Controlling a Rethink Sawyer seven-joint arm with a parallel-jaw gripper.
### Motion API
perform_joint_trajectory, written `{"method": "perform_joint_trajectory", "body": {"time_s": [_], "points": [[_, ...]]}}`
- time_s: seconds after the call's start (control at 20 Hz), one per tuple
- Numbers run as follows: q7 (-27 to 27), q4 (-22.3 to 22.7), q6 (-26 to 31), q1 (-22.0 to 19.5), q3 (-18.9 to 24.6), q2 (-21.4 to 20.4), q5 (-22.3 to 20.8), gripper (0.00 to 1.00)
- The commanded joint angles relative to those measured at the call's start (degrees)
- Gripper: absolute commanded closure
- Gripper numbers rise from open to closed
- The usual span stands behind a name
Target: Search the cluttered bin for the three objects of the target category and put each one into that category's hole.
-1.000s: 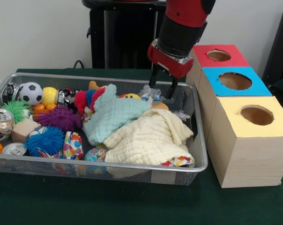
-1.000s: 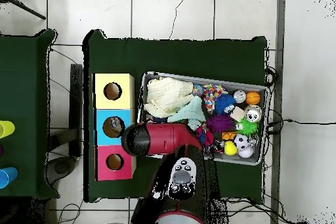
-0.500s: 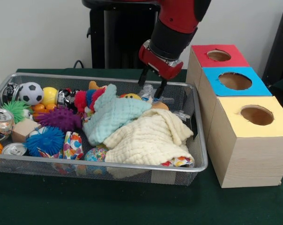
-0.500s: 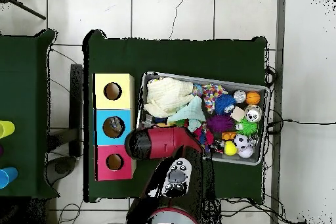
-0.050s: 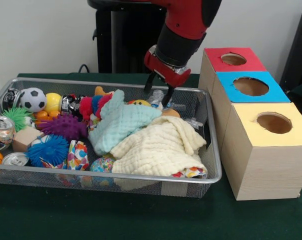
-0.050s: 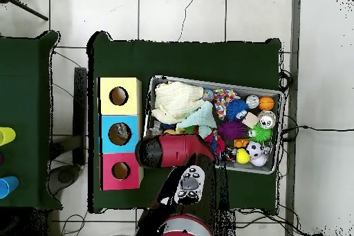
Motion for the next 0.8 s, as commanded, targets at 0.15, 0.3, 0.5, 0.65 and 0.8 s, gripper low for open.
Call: {"method": "perform_joint_trajectory", "body": {"time_s": [0.15,0.3,0.5,0.65,0.8], "points": [[0.8,1.6,-2.6,-7.0,11.5,0.0,4.3,0.00],[-0.7,2.9,-0.6,-9.5,14.8,-1.8,5.5,0.00],[-0.5,3.9,1.3,-11.2,17.4,-2.4,6.6,0.00],[-0.9,4.8,3.5,-12.5,18.4,-3.6,7.0,0.00],[-0.5,5.4,6.4,-12.3,18.2,-5.3,7.2,0.00]]}}
